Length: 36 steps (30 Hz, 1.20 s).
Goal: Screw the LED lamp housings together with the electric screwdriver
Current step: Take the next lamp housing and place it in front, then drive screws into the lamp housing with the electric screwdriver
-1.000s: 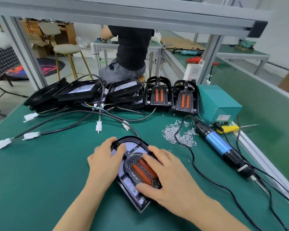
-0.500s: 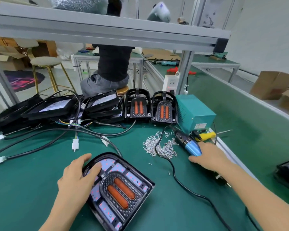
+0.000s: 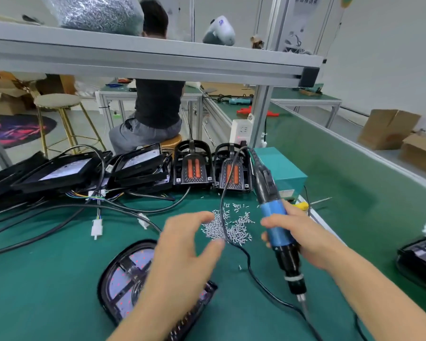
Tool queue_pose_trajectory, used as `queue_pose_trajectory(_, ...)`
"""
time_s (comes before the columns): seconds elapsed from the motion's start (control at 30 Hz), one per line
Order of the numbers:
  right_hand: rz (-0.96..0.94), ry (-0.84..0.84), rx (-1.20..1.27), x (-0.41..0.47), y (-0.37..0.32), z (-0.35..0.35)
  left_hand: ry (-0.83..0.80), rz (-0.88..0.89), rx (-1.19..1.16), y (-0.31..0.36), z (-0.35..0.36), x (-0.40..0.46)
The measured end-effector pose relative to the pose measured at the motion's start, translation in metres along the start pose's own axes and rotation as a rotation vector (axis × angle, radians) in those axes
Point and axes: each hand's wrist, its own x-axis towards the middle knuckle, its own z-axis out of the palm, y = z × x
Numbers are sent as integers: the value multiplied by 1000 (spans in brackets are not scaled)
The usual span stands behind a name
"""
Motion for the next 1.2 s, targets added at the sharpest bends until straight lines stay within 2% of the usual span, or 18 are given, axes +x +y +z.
queue_pose_trajectory(0.13,-74,-12,220,-3,-10,22,-324,-52,-45,22,39,0)
queue_pose_trajectory(0.27,-45,-36,383,-5,-21,31,-231,-87,-62,31,54,5)
queue_pose_trajectory(0.37,-20,-72,452,-7,-30,29,-226,-77,-129,33,54,5)
queue_pose_trajectory(0.53,-18,25,545,-7,-36,32,-205,-30,-174,38,54,1)
queue_pose_trajectory(0.8,-148,159,573,-6,-43,35,-182,12,-224,42,55,6)
queue_pose_trajectory(0.97,-210,112,485,-10,-43,30,-178,49,-284,37,54,14)
queue_pose_trajectory(1.07,-307,156,429,-10,-45,30,-224,34,-315,34,45,20)
queue_pose_trajectory(1.2,-362,209,672,-14,-54,16,-170,73,-224,8,1,23)
